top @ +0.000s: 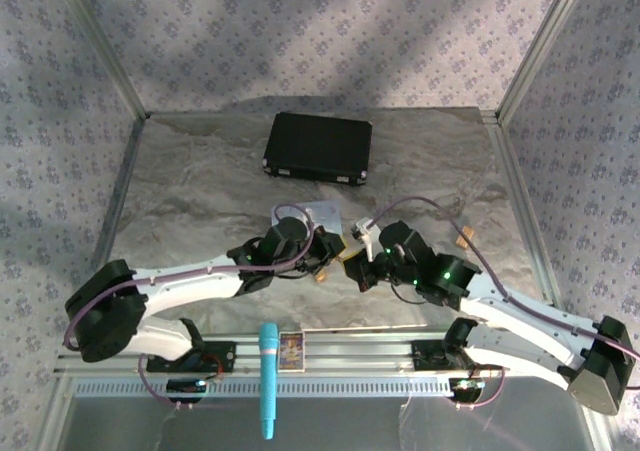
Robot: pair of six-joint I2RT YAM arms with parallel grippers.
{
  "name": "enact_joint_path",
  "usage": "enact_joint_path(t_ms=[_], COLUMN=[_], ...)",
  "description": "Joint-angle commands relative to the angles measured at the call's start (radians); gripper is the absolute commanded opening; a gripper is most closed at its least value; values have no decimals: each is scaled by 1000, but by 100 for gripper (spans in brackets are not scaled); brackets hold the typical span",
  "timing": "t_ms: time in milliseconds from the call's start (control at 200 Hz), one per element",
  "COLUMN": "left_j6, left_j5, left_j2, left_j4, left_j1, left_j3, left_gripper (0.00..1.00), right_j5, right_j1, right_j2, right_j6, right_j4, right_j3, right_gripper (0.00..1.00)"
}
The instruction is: Unlock the padlock with the key
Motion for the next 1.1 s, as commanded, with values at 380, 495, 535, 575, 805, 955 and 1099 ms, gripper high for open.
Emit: enact_joint_path(t_ms=[380, 495, 535, 575, 805, 955, 1099], left_j6=[78, 80, 80, 79, 54, 64, 121], left_j5=[-56, -41, -35, -31, -24, -7, -45], left_j2=[-15, -11, -9, -6, 19, 36, 4], left_j4=[-45, -15, -10, -12, -13, 26, 85], left_j1=[10, 11, 10, 10, 8, 8, 12], left_j3=[42, 41, 41, 42, 40, 36, -2], left_gripper=[8, 6, 6, 6, 7, 0, 0], right_j5=[39, 34, 38, 38, 16, 17, -33], right_j1=[-18, -19, -20, -23, -26, -28, -73], right_j2=[-28, -27, -29, -29, -30, -30, -42], right_j6=[29, 31, 30, 29, 44, 37, 115], right_j4=[-29, -21, -24, -25, 1, -2, 0], right_j3=[-43, -42, -42, -42, -49, -45, -67], right_gripper=[0, 0, 0, 0, 0, 0, 62])
